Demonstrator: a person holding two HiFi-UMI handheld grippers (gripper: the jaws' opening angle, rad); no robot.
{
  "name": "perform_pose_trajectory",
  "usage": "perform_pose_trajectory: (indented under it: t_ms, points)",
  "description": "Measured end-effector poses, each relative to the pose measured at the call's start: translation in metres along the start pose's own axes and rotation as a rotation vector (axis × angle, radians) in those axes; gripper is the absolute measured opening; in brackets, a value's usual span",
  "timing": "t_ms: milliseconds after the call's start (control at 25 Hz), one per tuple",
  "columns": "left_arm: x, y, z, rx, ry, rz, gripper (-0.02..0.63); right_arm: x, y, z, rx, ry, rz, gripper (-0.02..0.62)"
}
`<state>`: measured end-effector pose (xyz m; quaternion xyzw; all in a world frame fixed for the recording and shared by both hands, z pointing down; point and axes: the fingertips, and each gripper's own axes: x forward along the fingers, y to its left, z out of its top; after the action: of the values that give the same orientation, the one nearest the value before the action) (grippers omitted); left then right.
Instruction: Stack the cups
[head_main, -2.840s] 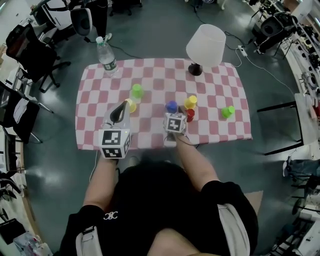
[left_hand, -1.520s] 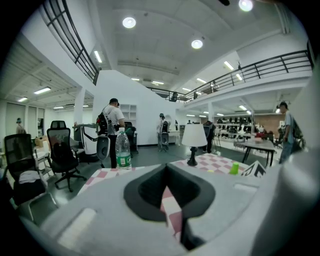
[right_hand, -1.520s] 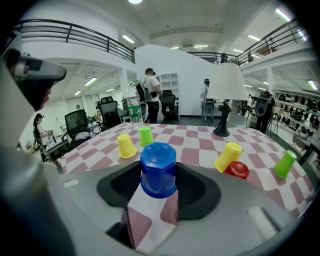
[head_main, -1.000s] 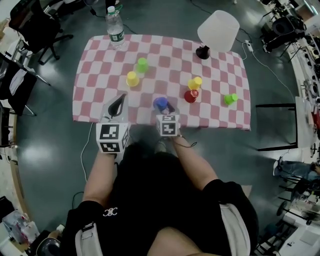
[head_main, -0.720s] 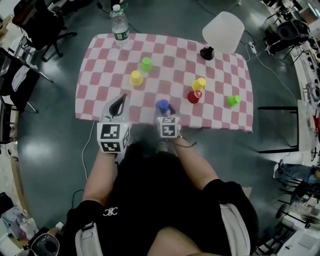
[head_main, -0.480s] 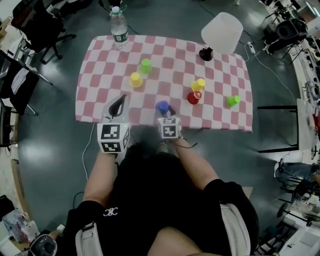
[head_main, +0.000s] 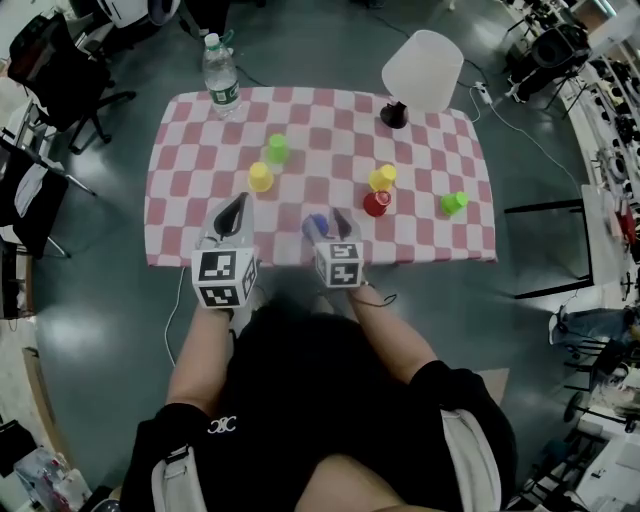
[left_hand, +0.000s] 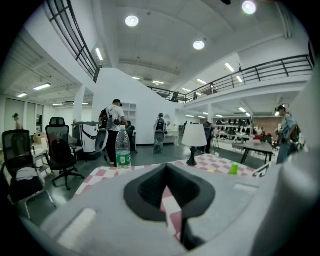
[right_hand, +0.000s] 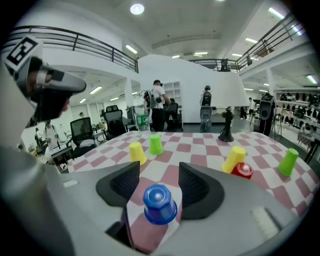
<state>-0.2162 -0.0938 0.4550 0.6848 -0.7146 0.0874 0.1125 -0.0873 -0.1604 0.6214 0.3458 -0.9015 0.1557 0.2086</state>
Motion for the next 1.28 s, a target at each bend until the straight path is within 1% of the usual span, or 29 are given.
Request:
perform_pose_trajectory:
  t_ms: [200,360,480,560,600,640,680,720,840,1000,1280]
  points:
    - [0.013,-0.007,0.015,0.020,-0.028,-0.033,-0.002,-0.020,-0.008,0.080,0.034,-0.187,-0.025,0.232]
    - [0.023,-0.012,0.024,0.021,-0.042,-0.055,-0.002,-0.037,-0.018,0.133,0.032,-0.320,-0.049,0.232]
    - [0.031,-0.013,0.031,0.007,-0.054,-0.065,-0.002,-0.051,-0.025,0.167,0.028,-0.393,-0.069,0.231]
    - [0.034,-0.015,0.037,0.013,-0.064,-0.073,-0.002,-0.060,-0.029,0.182,0.023,-0.420,-0.086,0.230]
    - [0.035,-0.016,0.039,0.017,-0.069,-0.076,-0.002,-0.065,-0.031,0.188,0.018,-0.428,-0.092,0.214]
    - [0.036,-0.017,0.042,0.018,-0.074,-0.080,-0.002,-0.069,-0.033,0.192,0.011,-0.437,-0.099,0.148]
    - [0.038,-0.018,0.044,0.019,-0.079,-0.083,-0.002,-0.073,-0.034,0.196,0.000,-0.448,-0.107,0.026]
    - [0.039,-0.019,0.046,0.020,-0.083,-0.086,-0.002,-0.076,-0.035,0.200,-0.014,-0.459,-0.111,-0.003]
    - [0.041,-0.024,0.048,0.026,-0.089,-0.099,-0.002,-0.084,-0.034,0.204,-0.037,-0.482,-0.107,-0.003]
    - [0.048,-0.035,0.051,0.038,-0.093,-0.133,-0.002,-0.089,-0.044,0.203,-0.022,-0.489,-0.120,-0.003]
    - [0.067,-0.073,0.055,0.066,-0.084,-0.221,-0.002,-0.114,-0.082,0.192,-0.001,-0.502,-0.218,-0.003]
